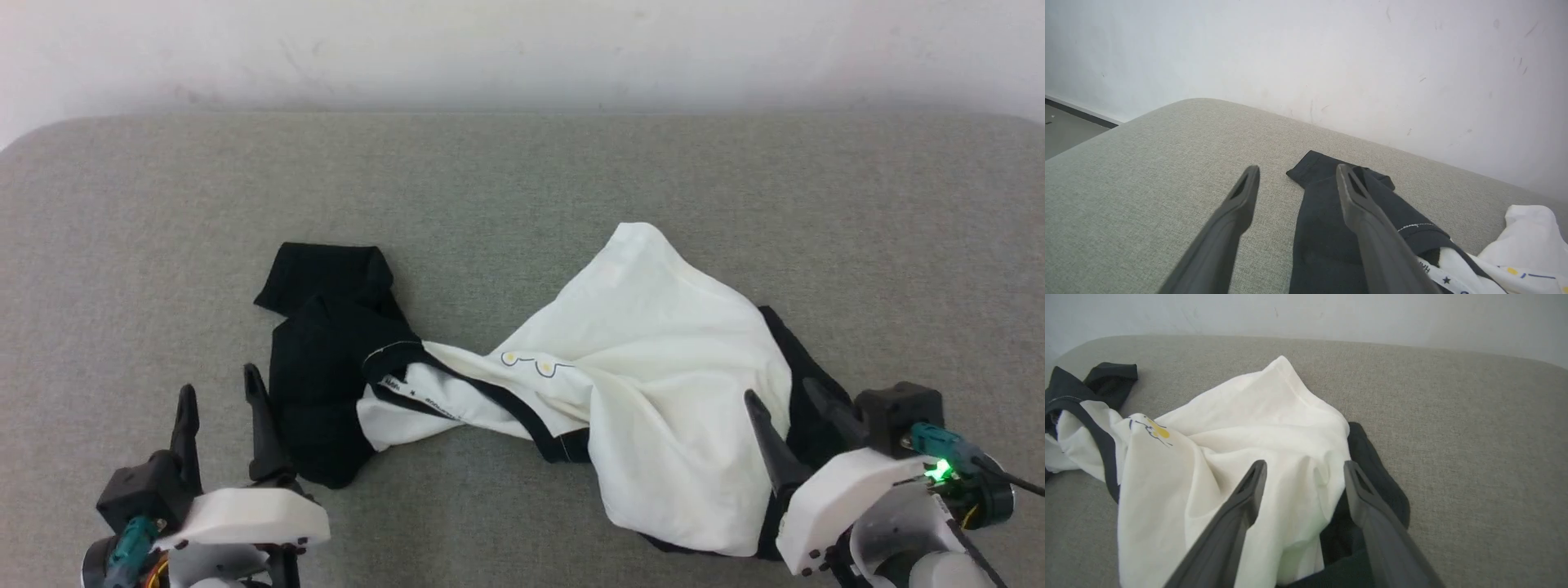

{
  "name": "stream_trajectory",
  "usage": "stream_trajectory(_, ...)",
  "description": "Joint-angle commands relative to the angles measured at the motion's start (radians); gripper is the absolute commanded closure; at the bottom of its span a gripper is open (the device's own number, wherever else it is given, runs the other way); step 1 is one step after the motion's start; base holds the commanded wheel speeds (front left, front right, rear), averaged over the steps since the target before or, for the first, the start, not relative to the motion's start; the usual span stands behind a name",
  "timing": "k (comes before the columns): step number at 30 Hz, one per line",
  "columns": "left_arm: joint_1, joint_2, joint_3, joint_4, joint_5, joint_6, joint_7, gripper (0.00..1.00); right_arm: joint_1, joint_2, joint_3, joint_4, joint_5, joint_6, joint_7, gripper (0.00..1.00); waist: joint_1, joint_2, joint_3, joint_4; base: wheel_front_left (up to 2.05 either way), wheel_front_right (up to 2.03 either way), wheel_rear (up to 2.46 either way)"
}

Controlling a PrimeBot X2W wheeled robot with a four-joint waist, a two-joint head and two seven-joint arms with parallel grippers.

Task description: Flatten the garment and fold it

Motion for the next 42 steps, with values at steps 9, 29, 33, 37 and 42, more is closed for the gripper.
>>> stream_trajectory(9, -0.058, -0.041, -0.057, 0.005, 0.087, -0.037, -0.044, 0.0, -0.098, 0.002, -0.022, 0.114, -0.041, -0.001, 0.282, 0.0, 0.0, 0.0, 0.023, 0.056, 0.0, 0.0, 0.0)
stream_trajectory(29, -0.103, -0.077, -0.103, 0.024, 0.094, -0.079, -0.045, 0.0, -0.603, -0.136, 0.081, 0.239, -0.051, -0.001, 0.311, 1.0, 0.0, 0.0, 0.084, 0.168, 0.0, 0.0, 0.0)
stream_trajectory(33, -0.12, -0.079, -0.125, 0.029, 0.091, -0.083, -0.045, 0.0, -0.754, -0.144, 0.119, 0.377, -0.091, -0.001, 0.222, 1.0, 0.0, 0.0, 0.107, 0.211, 0.0, 0.0, 0.0)
stream_trajectory(37, -0.13, -0.079, -0.149, 0.028, 0.075, -0.077, -0.045, 0.0, -0.843, -0.15, 0.159, 0.532, -0.106, -0.001, 0.148, 1.0, 0.0, 0.0, 0.129, 0.248, 0.0, 0.0, 0.0)
stream_trajectory(42, -0.128, -0.08, -0.161, 0.028, 0.064, -0.064, -0.045, 0.0, -0.872, -0.134, 0.161, 0.689, -0.064, -0.001, 0.086, 0.0, 0.0, 0.0, 0.131, 0.26, 0.0, 0.0, 0.0)
